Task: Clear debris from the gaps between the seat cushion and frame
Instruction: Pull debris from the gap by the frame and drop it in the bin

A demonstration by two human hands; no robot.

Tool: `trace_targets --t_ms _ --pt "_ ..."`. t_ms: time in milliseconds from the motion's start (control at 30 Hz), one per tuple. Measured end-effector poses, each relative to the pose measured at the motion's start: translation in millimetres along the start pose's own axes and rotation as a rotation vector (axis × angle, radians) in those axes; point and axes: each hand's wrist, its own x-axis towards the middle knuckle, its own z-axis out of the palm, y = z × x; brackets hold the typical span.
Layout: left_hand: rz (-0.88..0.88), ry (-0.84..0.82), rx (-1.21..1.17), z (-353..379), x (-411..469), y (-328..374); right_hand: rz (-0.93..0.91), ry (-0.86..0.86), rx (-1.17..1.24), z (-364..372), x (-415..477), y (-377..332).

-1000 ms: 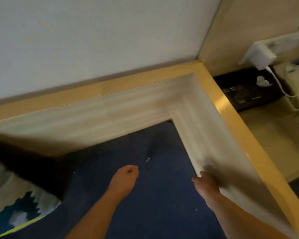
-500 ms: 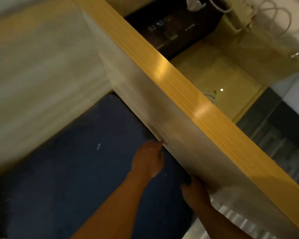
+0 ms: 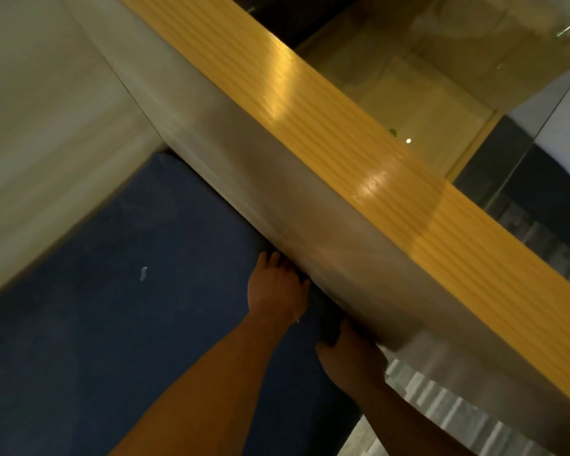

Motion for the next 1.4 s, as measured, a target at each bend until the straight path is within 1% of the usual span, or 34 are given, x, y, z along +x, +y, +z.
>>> trace_targets --t_ms 67,133,233,433,533,567,633,667,700,767,800,867,900,933,1033,1167,1300,1400 --pt "-0.003 0.011 0.022 -4 2 6 -0.018 -0.028 0.056 -4 3 -4" --pt "-0.020 -0.016 0.019 -9 2 9 -0.030 -0.090 0.142 -9 10 -8" --pt "-0.006 -0.017 0.010 -8 4 6 -0.028 -0.133 0.196 -13 18 -14" --pt "0.156 -0.040 0.090 -1 8 16 0.017 -0.163 0.287 -6 29 -14" --pt "0.198 -0.111 0.071 4 10 19 -0.004 -0.171 0.354 4 34 -12" --pt "0.207 -0.137 0.053 7 9 22 -0.024 -0.176 0.298 9 38 -11" --pt "0.229 -0.147 -0.004 13 8 27 -0.106 -0.214 -0.051 15 45 -13" --pt "0.230 -0.139 -0.033 16 9 29 -0.121 -0.219 -0.168 15 47 -16" --pt "0.230 -0.125 -0.058 19 10 30 -0.113 -0.244 -0.206 13 48 -18" --pt "0.225 -0.115 -0.096 24 11 28 -0.115 -0.266 -0.100 8 46 -18" --pt "0.215 -0.117 -0.125 25 11 26 -0.083 -0.247 0.081 6 42 -16" --pt "0.187 -0.123 -0.201 25 14 25 -0.013 -0.161 0.550 5 35 -9" --pt "0.174 -0.134 -0.241 23 14 25 -0.011 -0.150 0.678 3 32 -7" --pt "0.169 -0.146 -0.269 23 15 25 -0.026 -0.147 0.743 3 31 -6" --pt "0.171 -0.152 -0.288 24 13 22 -0.070 -0.162 0.847 5 27 -4" --pt "0.147 -0.131 -0.342 26 8 20 -0.115 -0.136 0.930 8 26 -1" --pt "0.125 -0.036 -0.466 23 4 22 -0.108 -0.066 0.984 10 21 -1" --pt "0.117 0.018 -0.502 22 0 21 -0.144 0.003 0.964 8 16 -1"
